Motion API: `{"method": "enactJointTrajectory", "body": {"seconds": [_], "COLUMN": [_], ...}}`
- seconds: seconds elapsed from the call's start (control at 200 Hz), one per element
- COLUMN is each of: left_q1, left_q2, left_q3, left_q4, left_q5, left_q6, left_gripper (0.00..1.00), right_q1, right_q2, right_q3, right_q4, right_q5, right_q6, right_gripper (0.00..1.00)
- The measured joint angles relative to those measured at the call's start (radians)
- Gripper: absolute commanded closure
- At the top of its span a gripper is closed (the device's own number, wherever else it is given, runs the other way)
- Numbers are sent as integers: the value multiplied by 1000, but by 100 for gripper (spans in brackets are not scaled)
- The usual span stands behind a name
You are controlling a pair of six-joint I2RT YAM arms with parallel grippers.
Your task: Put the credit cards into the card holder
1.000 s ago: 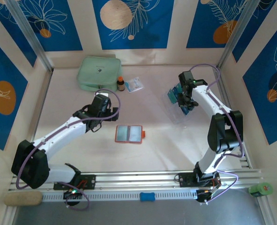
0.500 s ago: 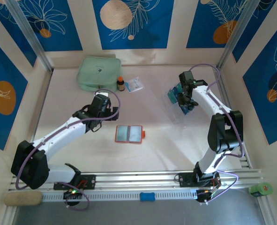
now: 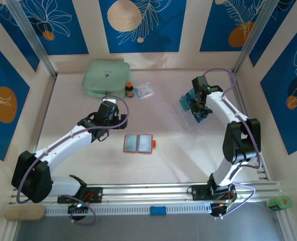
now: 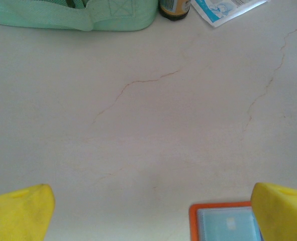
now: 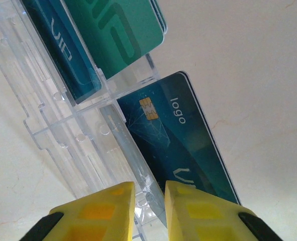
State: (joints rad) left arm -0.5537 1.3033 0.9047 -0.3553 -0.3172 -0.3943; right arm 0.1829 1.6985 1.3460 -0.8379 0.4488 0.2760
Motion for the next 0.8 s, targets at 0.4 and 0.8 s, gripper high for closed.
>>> {"method": "enactJointTrajectory", "body": {"seconds": [0.4, 0.8], "left_q1": [0, 0], "left_q2": [0, 0], "left_q3": [-1, -1], "left_q4": [3, 5], "left_q5": [0, 3], "left_q6": [0, 0], "left_gripper": [0, 0], "right_q1": [66, 76], "right_q2": [-39, -40], "right_q3": [-32, 6], "right_q4": [-9, -49], "right_q5": [-34, 16], "right_q6": [12, 3], "right_gripper": [78, 77]}}
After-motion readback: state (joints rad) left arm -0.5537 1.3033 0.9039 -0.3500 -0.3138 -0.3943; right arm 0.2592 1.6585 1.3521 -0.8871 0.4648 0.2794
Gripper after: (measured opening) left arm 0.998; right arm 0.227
